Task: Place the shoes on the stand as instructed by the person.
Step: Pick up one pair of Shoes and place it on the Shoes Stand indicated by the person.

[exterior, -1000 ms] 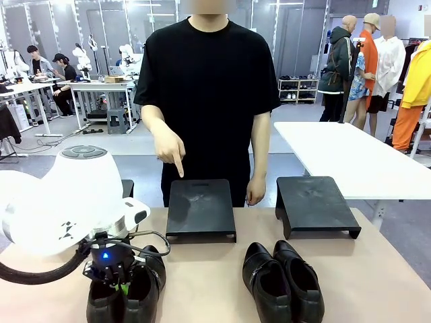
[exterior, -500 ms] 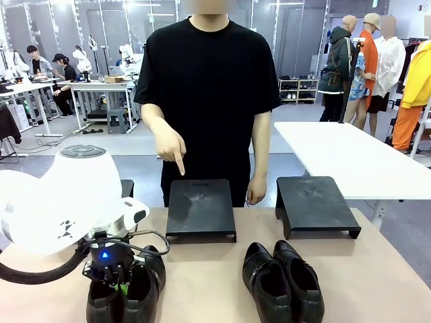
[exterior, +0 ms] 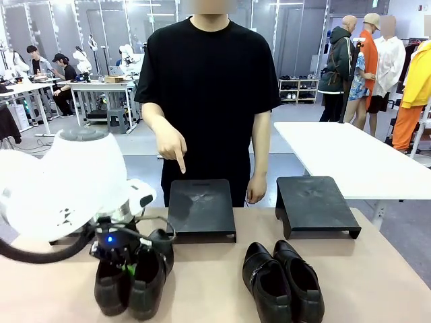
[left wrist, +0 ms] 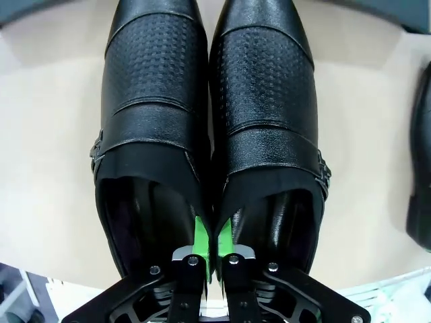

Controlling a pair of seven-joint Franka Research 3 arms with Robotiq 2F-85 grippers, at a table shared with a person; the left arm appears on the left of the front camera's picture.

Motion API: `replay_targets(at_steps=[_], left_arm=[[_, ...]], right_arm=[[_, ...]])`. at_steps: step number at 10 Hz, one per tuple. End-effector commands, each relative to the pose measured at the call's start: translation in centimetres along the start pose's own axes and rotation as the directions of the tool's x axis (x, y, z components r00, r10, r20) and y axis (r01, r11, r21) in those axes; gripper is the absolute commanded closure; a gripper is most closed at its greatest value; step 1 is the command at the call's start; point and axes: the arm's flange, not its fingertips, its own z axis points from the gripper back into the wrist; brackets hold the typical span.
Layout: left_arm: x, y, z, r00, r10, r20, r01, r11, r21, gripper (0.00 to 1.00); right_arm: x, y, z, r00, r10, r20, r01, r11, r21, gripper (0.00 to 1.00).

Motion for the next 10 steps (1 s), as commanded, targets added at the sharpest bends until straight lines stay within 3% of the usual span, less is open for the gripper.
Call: replay_targets(at_steps=[1,6,10], left_arm=[[2.0,-0.9,2.3,0.997,-0.019,0.072,0.015,0.998,0.056,0.94],[9.8,-6.1,5.6,0.969,-0.036,0.244,0.025,0.998,0.051,0.94],[15.1,-9.8,4.3,0.937,-0.041,0.347,0.034,0.999,0.027,0.94]], right_arm=[[-0.1,-0.1,0.1,1.000,-0.003,0.003,0.003,1.000,0.007,0.00],[-0.1,-0.1,0.1,1.000,-0.003,0.003,0.003,1.000,0.007,0.00],[-0.1,-0.1,0.1,1.000,-0.003,0.003,0.003,1.000,0.007,0.00]])
